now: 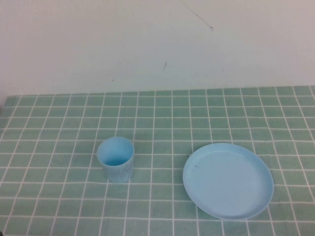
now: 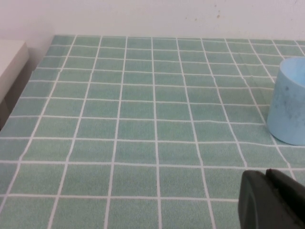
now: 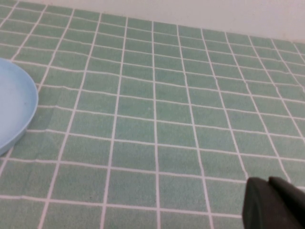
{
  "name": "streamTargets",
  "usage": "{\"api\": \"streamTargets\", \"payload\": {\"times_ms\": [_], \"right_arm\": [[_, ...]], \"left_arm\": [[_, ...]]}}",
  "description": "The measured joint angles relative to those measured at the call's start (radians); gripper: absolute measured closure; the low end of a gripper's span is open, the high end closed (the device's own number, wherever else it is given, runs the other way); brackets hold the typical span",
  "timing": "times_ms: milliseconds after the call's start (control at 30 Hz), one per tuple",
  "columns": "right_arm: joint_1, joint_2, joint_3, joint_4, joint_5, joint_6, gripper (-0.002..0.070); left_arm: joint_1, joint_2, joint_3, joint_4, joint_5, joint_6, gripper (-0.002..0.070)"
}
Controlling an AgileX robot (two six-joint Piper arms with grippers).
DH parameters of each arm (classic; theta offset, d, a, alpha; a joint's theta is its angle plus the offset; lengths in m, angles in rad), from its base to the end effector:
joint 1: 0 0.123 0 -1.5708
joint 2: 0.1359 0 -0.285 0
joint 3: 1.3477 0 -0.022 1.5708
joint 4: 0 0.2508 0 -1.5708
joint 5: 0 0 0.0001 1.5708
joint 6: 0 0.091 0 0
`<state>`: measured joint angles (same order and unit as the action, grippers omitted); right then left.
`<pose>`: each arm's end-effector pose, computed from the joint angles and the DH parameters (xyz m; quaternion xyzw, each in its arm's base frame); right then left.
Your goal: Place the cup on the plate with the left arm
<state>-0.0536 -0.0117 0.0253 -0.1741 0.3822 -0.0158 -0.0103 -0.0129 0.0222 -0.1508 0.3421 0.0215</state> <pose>0.0519 -0.0087 0.1715 -0.0308 0.8050 -0.0941 0.5849 0.0532 -0.0051 0.1759 -0.0284 0.7924 -0.0598 0.6064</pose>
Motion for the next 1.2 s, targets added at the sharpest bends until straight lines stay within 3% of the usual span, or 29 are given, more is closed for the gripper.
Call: {"api": "streamTargets", "payload": {"times_ms": [233, 600, 867, 1000, 1067, 1200], "right_arm": [[0.000, 0.000, 0.000, 0.000, 0.000, 0.000, 0.0678], [0.000, 0.000, 0.000, 0.000, 0.000, 0.000, 0.0678], [0.000, 0.000, 0.000, 0.000, 0.000, 0.000, 0.0678], [0.000, 0.000, 0.000, 0.000, 0.000, 0.000, 0.0678], [0.000, 0.000, 0.000, 0.000, 0.000, 0.000, 0.0678], [0.000, 0.000, 0.000, 0.000, 0.000, 0.000, 0.0678]], "left_arm": [[0.000, 0.000, 0.007, -0.060, -0.122, 0.000, 0.0676], [0.000, 0.000, 0.008, -0.239, -0.934, -0.145, 0.0678], [0.000, 0.000, 0.006, -0.306, -1.321, -0.252, 0.0678], [-0.001, 0.000, -0.129, -0.324, -1.253, -0.310, 0.0678], [-0.001, 0.000, -0.252, -0.322, -1.078, -0.276, 0.0678], [-0.001, 0.060, -0.563, -0.306, -0.675, -0.037, 0.0678]]}}
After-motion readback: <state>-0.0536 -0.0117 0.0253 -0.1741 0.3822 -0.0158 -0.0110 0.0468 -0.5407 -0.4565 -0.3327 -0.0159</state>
